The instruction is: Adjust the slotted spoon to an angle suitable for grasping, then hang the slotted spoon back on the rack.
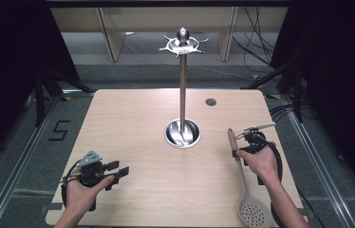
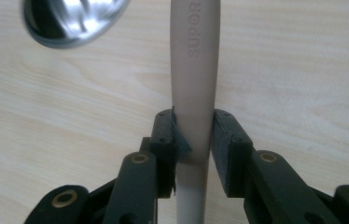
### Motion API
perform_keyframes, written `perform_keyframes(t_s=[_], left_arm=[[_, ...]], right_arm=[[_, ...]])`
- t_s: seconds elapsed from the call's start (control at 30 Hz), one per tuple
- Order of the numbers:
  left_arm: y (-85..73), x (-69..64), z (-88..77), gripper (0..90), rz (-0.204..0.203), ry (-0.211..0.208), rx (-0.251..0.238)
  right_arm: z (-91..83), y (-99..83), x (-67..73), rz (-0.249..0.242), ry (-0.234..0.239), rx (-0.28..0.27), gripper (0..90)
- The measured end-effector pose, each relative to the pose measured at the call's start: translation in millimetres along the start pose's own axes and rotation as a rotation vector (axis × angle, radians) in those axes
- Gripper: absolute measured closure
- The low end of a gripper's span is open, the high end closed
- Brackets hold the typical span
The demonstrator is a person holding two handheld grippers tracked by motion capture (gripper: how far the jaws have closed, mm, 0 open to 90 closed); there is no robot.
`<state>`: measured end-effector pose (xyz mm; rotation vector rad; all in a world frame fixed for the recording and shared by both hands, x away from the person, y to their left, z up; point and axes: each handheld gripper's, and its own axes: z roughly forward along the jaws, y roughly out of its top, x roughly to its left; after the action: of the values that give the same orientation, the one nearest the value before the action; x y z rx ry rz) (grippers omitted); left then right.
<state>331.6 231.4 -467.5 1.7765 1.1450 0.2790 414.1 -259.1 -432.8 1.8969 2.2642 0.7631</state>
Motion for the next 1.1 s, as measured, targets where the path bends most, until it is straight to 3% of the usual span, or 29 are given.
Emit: perform_keyframes(t_s=[0.03,0.1,0.2,0.23,0.27,0.33,0.37,0.4,0.43,0.5,0.53,0.57,0.6,0.67,0.73,0.77,0.8,0.87,0.93,1.03,1.07,1.1], left_arm=[[-0.1,-0.2,1.1,44.1,-0.001,-0.008,-0.008],[0.6,-0.1,1.8,44.1,0.010,-0.008,-0.003],[1.3,-1.7,2.2,44.1,0.007,-0.003,0.000],[1.3,-1.7,2.2,44.1,0.007,-0.003,0.000],[1.4,-1.7,2.1,44.1,0.009,0.001,0.004],[1.5,-1.8,2.4,44.1,0.007,0.000,0.001],[1.5,-1.0,3.1,44.1,0.007,-0.014,-0.004],[1.8,-0.4,3.5,44.1,0.005,-0.011,-0.010],[2.2,0.0,3.3,44.1,0.009,-0.008,-0.009],[2.5,0.2,3.2,44.1,0.006,-0.005,-0.013],[2.2,0.6,3.6,44.1,0.009,-0.009,-0.020],[1.6,-0.3,3.0,44.1,-0.006,0.003,-0.014],[1.6,-0.3,3.0,44.1,-0.006,0.003,-0.014],[0.4,0.6,2.3,44.1,-0.003,0.000,-0.020],[-0.1,1.3,1.0,44.1,-0.003,0.003,-0.014],[-0.2,1.1,-0.1,44.1,-0.008,0.012,-0.014],[-0.8,1.5,-0.4,44.1,-0.013,0.007,-0.023],[-2.0,2.0,-2.1,44.0,-0.010,0.014,-0.018],[-2.2,2.5,-2.3,44.1,-0.010,0.008,-0.022],[-2.2,3.5,-3.4,44.1,-0.003,0.016,-0.024],[-2.2,3.1,-2.9,44.1,-0.007,0.022,-0.023],[-2.2,3.1,-2.9,44.1,-0.007,0.022,-0.023]], right_arm=[[-5.3,-2.1,-2.9,-0.040,0.013,-0.048,71.9],[-18.6,-8.0,-1.5,-0.019,0.048,-0.135,71.9],[-35.7,-13.4,-1.5,-0.008,0.064,-0.159,72.0],[-36.1,-15.6,-5.8,-0.075,0.070,-0.234,71.9],[-43.4,-18.2,-3.4,-0.039,0.094,-0.216,71.9],[-46.0,-20.6,-4.1,-0.049,0.114,-0.243,71.9],[-51.4,-23.7,-8.9,-0.111,0.125,-0.294,71.9],[-54.6,-26.1,-7.8,-0.095,0.135,-0.302,71.9],[-57.0,-27.4,-10.4,-0.124,0.146,-0.324,72.0],[-61.1,-30.1,-10.7,-0.133,0.150,-0.346,72.0],[-64.0,-32.3,-9.0,-0.115,0.162,-0.347,72.0],[-66.6,-32.6,-12.0,-0.164,0.151,-0.374,72.0],[-68.5,-34.3,-9.7,-0.132,0.164,-0.383,72.1],[-73.5,-37.1,-10.7,-0.124,0.168,-0.402,72.1],[-75.0,-38.4,-12.0,-0.129,0.159,-0.417,72.1],[-75.5,-38.5,-14.8,-0.153,0.153,-0.436,72.1],[-77.4,-40.7,-14.2,-0.129,0.164,-0.446,72.1],[-83.4,-42.6,-18.1,-0.160,0.157,-0.469,72.1],[-84.7,-43.7,-16.7,-0.141,0.172,-0.480,72.1],[-89.4,-44.7,-20.0,-0.180,0.134,-0.486,72.2],[-89.1,-45.0,-19.8,-0.177,0.154,-0.515,72.2],[-90.1,-46.4,-17.5,-0.148,0.165,-0.511,72.2]])
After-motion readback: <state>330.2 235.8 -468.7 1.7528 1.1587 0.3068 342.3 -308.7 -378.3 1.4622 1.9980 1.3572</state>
